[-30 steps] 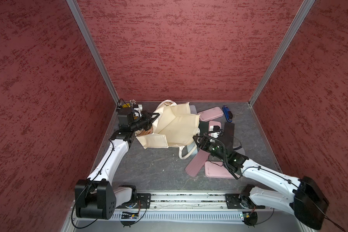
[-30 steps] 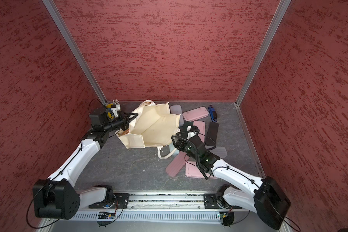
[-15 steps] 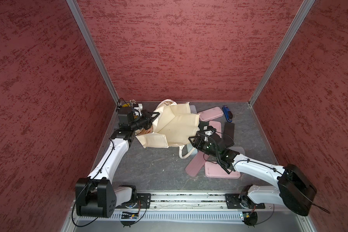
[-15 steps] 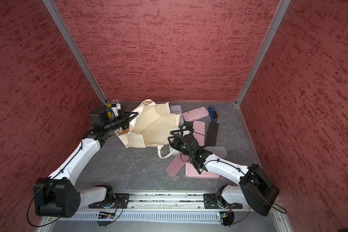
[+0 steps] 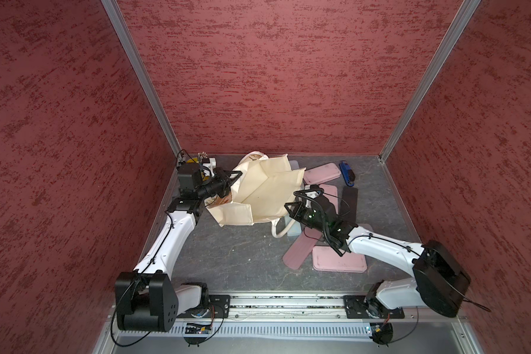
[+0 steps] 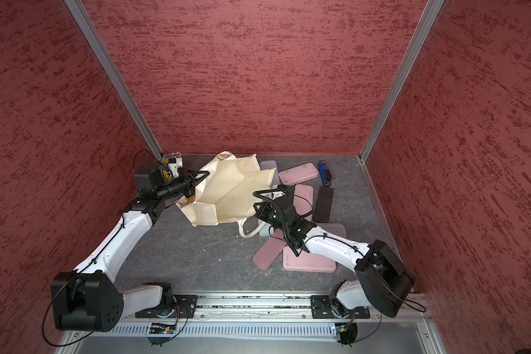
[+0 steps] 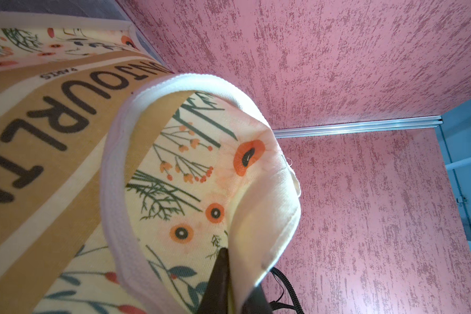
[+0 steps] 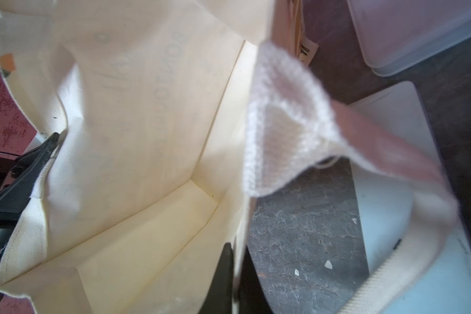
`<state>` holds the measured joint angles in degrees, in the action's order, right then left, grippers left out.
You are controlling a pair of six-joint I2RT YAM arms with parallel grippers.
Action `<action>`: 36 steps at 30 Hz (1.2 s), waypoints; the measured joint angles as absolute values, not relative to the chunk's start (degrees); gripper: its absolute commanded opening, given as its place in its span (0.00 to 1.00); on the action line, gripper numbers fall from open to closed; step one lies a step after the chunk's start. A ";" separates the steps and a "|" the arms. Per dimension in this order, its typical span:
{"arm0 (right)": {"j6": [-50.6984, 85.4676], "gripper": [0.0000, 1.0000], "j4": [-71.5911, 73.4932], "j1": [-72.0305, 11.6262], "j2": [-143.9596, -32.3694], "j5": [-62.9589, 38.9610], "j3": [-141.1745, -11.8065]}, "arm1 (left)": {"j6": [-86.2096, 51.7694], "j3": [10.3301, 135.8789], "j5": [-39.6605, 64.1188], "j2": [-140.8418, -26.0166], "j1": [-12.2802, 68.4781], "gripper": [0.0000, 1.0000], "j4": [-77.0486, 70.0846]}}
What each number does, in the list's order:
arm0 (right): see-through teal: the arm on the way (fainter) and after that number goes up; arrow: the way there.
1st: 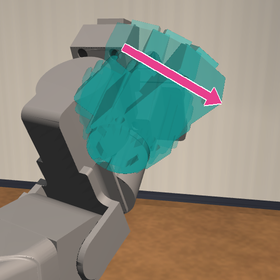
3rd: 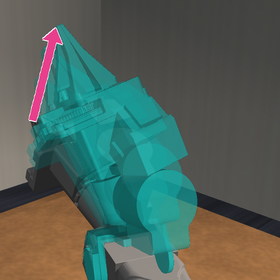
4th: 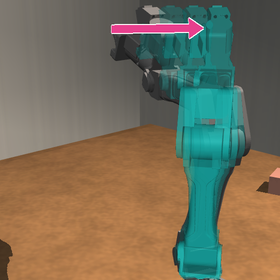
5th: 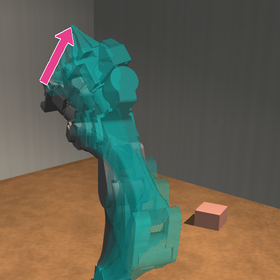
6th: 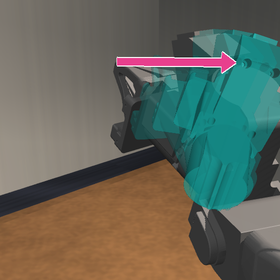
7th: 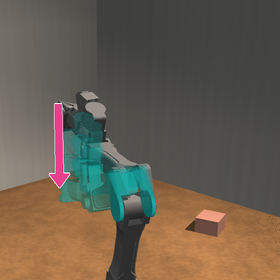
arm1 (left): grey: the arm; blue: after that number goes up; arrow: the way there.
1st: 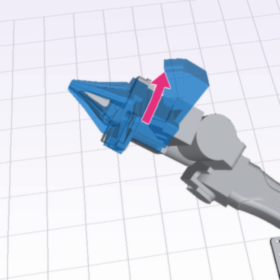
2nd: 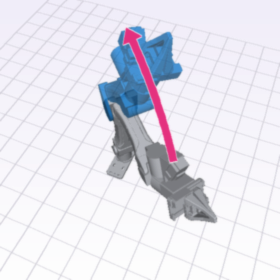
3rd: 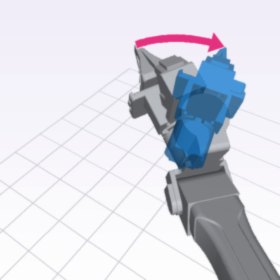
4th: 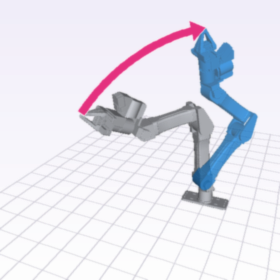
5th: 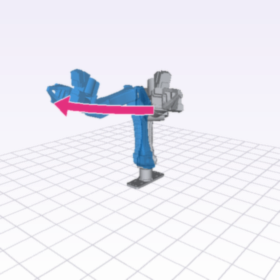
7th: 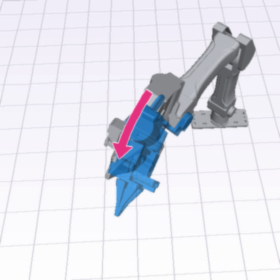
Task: Take out the pencil case from the canvas bag
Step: Place the canvas bag at the center of the board.
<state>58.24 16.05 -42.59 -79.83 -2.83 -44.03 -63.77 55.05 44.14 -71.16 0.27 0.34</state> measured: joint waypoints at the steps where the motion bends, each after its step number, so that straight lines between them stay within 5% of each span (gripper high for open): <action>1: 58.00 0.06 15.66 -42.59 -79.83 -2.83 -44.91 | -63.70 55.29 44.58 -71.16 -0.60 0.27 0.32; 10: 56.90 0.05 13.06 -42.59 -80.31 -2.83 -53.25 | -61.23 59.42 46.72 -68.82 -12.78 0.54 3.38; 19: 56.45 0.07 13.45 -42.59 -88.64 -3.90 -61.80 | -54.00 59.64 46.85 -60.60 -22.48 0.60 12.12; 22: 56.05 0.14 13.52 -42.59 -91.83 -4.03 -65.23 | -51.55 58.50 46.63 -58.13 -23.62 0.60 14.66; 28: 55.37 0.47 13.98 -42.59 -95.98 -4.47 -70.57 | -48.95 54.50 46.61 -55.77 -24.75 0.60 18.17; 36: 53.91 0.52 13.26 -42.59 -95.18 -2.94 -70.72 | -46.83 52.88 46.04 -54.04 -25.89 0.60 20.38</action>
<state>53.91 13.26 -42.59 -95.18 -2.94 -70.72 -46.83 52.88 46.04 -54.04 -25.89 20.38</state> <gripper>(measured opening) 0.518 0.603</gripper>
